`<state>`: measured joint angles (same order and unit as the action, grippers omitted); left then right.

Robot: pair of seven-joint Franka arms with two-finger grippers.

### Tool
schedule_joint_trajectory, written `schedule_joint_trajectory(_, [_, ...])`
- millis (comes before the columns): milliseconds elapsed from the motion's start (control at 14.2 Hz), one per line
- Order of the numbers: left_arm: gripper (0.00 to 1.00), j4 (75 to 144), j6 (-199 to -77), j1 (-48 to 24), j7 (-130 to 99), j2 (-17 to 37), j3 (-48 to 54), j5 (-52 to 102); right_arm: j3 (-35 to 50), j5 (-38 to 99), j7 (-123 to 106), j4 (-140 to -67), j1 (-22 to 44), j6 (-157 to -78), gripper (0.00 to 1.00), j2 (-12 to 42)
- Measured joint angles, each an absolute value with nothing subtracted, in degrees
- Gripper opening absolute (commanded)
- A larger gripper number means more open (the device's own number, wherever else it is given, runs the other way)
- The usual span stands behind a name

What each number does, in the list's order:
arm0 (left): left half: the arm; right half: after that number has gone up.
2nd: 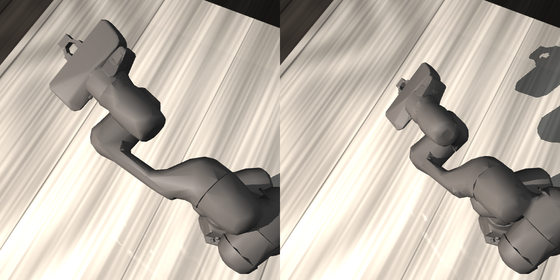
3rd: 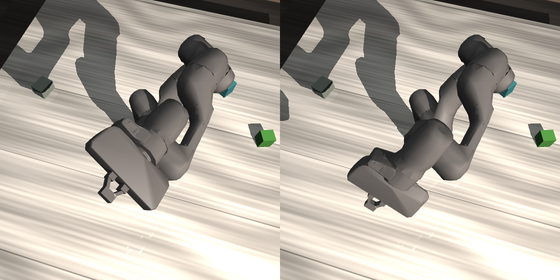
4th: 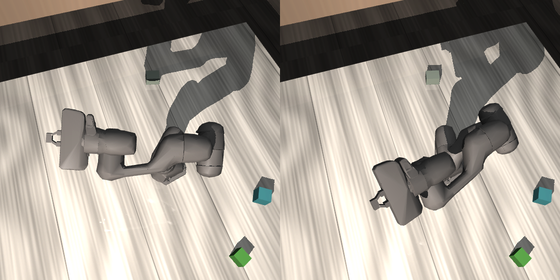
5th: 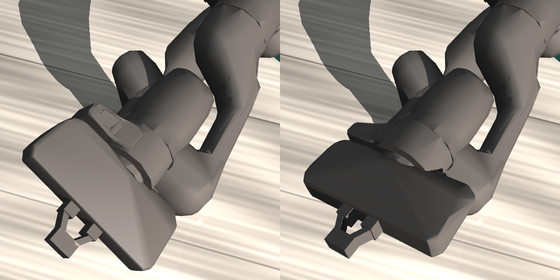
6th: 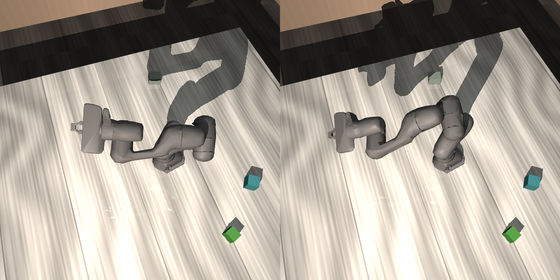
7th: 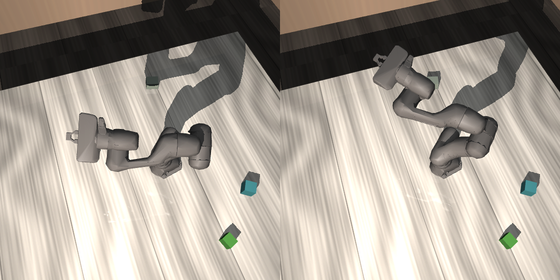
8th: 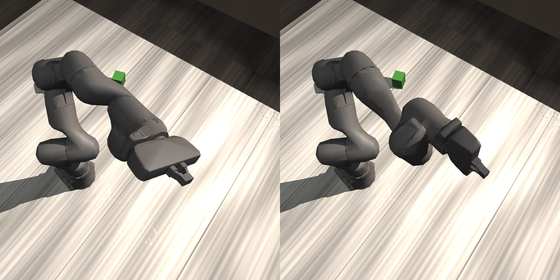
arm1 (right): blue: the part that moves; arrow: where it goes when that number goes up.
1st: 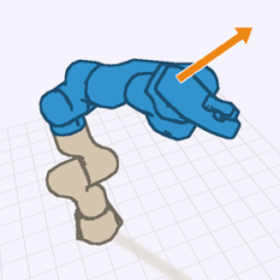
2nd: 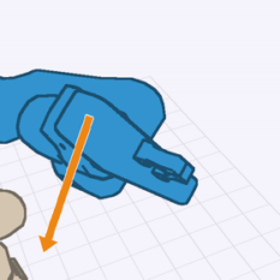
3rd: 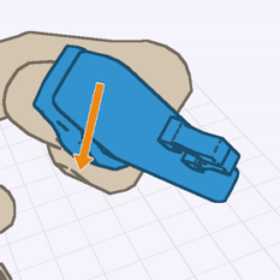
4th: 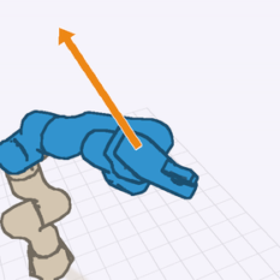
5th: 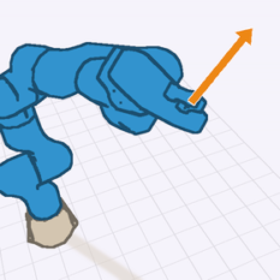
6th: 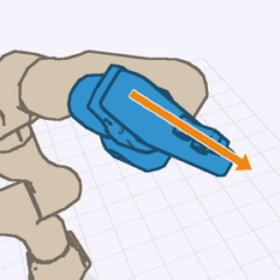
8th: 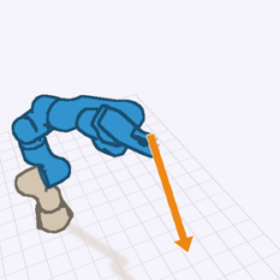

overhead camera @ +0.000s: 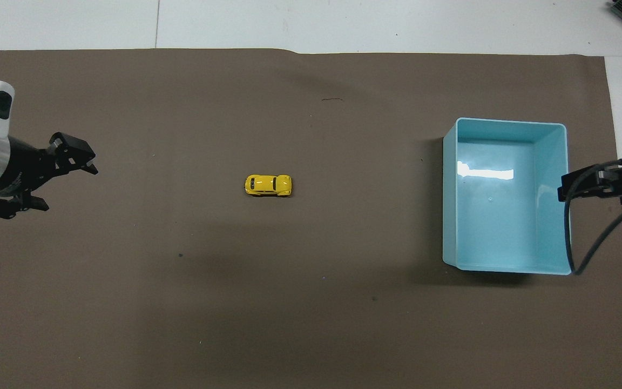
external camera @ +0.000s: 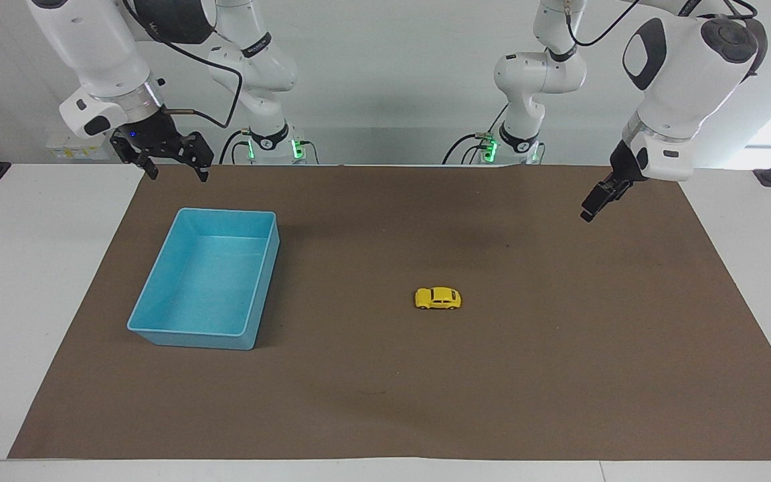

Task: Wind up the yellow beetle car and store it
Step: 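Move the left gripper toward the yellow toy car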

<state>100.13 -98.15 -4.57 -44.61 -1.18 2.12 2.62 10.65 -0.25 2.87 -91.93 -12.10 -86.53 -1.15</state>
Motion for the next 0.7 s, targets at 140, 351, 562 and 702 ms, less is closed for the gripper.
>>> schedule_joint_trajectory(140, [1.00, 101.0, -98.9, -5.1, -53.2, -1.2, 2.1, 3.9, 10.6, -0.3, 2.9, -91.9, -12.1, -86.5, 1.00, -1.2])
schedule_joint_trajectory(351, [1.00, 102.6, -102.1, -6.3, -63.7, -1.1, 2.2, 4.4, 10.6, -0.3, 2.9, -91.9, -12.1, -86.5, 1.00, -1.2])
schedule_joint_trajectory(562, [1.00, 103.9, -104.9, -8.3, -72.1, -0.6, 2.2, 4.4, 10.6, -0.3, 2.9, -91.9, -12.1, -86.5, 1.00, -1.2])
schedule_joint_trajectory(702, [1.00, 104.0, -106.6, -10.0, -77.7, 0.3, 2.2, 4.5, 10.6, -0.3, 2.9, -91.9, -12.1, -86.5, 1.00, -1.2])
